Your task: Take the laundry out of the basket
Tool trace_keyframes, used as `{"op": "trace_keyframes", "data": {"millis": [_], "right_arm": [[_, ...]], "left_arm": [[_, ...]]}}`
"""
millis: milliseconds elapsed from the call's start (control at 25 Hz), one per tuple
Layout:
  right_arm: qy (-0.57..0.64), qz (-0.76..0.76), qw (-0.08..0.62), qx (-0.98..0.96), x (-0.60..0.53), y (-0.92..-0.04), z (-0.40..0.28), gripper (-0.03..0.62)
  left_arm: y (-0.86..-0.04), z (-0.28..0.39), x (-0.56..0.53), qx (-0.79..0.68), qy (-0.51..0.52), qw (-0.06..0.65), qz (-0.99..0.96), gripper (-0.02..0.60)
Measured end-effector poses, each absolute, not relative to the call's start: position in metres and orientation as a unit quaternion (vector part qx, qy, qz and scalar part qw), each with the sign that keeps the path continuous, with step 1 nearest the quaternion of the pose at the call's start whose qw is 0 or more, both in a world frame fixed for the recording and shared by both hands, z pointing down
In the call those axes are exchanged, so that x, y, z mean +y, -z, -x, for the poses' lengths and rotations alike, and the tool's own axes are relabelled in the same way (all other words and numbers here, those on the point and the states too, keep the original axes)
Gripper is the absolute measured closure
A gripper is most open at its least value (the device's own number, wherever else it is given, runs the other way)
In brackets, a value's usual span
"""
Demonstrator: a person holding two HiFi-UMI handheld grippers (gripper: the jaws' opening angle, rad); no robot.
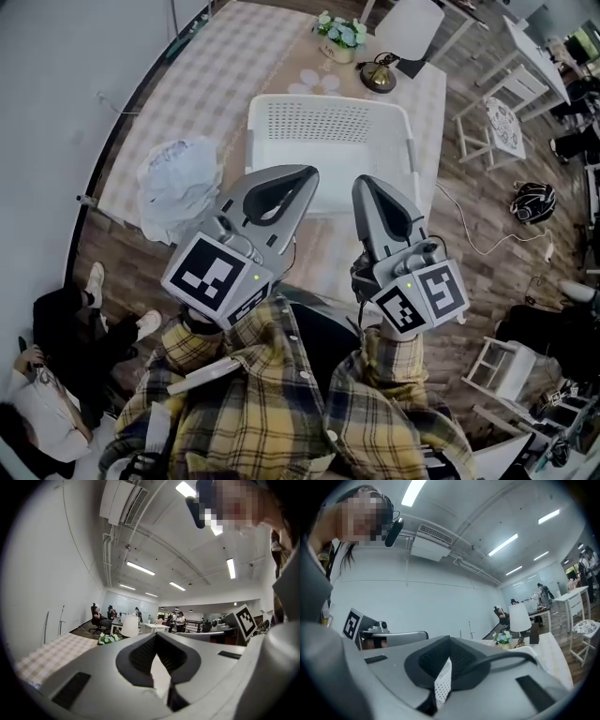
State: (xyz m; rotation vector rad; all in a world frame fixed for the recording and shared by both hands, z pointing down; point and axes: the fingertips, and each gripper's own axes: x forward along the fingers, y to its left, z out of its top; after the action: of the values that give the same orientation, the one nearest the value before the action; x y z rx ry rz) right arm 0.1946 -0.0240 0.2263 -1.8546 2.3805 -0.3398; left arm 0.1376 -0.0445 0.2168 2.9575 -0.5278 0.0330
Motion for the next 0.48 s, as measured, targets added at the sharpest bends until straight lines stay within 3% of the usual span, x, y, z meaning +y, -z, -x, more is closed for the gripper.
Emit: {"op": "trace_keyframes", "data": {"millis": [480], "right_arm": [[0.109, 0.603, 0.053, 0.788, -0.024, -0.221, -0.203, 0.599]], "left_arm": [[-0.216, -0.153, -0.037, -0.162, -0.020, 0.066, -0.984, 0.566]]}}
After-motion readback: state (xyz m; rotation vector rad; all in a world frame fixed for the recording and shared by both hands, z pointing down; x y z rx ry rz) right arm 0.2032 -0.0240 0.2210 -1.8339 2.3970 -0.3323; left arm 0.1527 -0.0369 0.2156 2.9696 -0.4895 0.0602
